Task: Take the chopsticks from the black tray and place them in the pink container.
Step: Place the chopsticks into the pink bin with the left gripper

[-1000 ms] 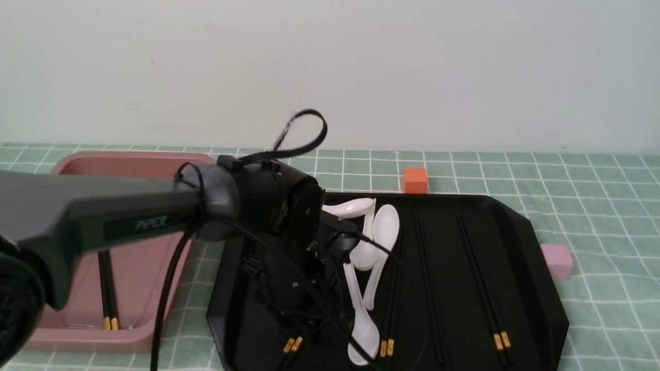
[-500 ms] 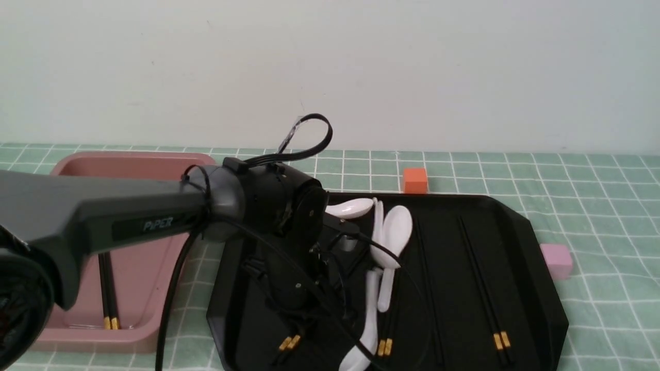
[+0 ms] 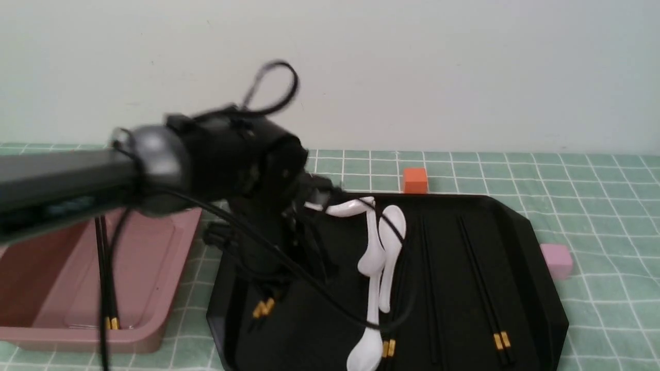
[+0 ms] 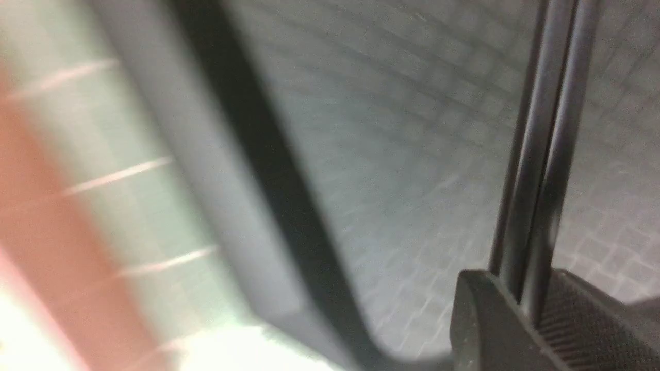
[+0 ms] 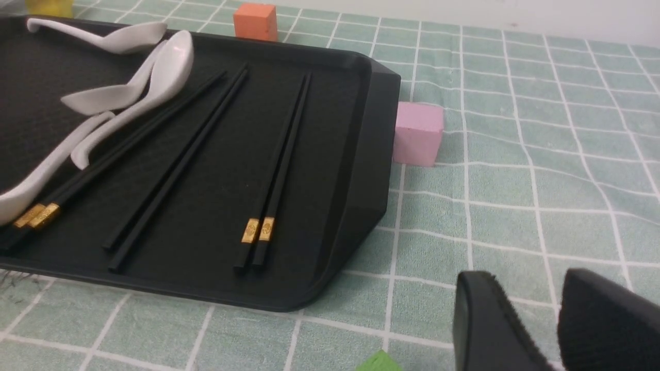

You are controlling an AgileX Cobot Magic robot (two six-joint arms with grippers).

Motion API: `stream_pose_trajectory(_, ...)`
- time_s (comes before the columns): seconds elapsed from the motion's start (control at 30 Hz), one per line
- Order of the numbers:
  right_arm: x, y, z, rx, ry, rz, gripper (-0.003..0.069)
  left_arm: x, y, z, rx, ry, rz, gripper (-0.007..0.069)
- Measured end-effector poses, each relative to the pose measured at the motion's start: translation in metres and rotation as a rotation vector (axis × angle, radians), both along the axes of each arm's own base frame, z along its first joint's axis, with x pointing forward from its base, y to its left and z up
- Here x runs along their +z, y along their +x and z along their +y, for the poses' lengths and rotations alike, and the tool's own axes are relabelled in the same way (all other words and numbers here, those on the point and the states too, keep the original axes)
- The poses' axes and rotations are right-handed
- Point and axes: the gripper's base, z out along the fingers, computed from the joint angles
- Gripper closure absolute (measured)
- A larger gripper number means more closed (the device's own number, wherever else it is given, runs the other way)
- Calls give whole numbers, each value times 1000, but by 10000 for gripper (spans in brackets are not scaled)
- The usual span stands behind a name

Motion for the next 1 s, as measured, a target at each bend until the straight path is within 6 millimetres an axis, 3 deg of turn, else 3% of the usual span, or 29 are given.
stream_pose_trajectory(0.2,0,0,0,0,0,0,419,63,-19,33,84,-24,-110,504)
stream_pose_trajectory(0.33,0,0,0,0,0,0,419,91,-22,82,235,-57,-111,504)
stream_pose_trajectory(0.4,0,0,0,0,0,0,419,99,-22,119,334,-68,-88,504)
stream_pose_trajectory(0.53,0,0,0,0,0,0,419,94,-18,169,449,-91,-55,504)
stream_pose_trajectory(0.67,0,0,0,0,0,0,419,81,-12,196,514,-141,-62,504)
stream_pose_trajectory(0.83,0,0,0,0,0,0,419,58,6,206,521,-150,-91,504)
stream_pose_trajectory(1.0,0,0,0,0,0,0,419,18,28,206,529,-140,-20,504)
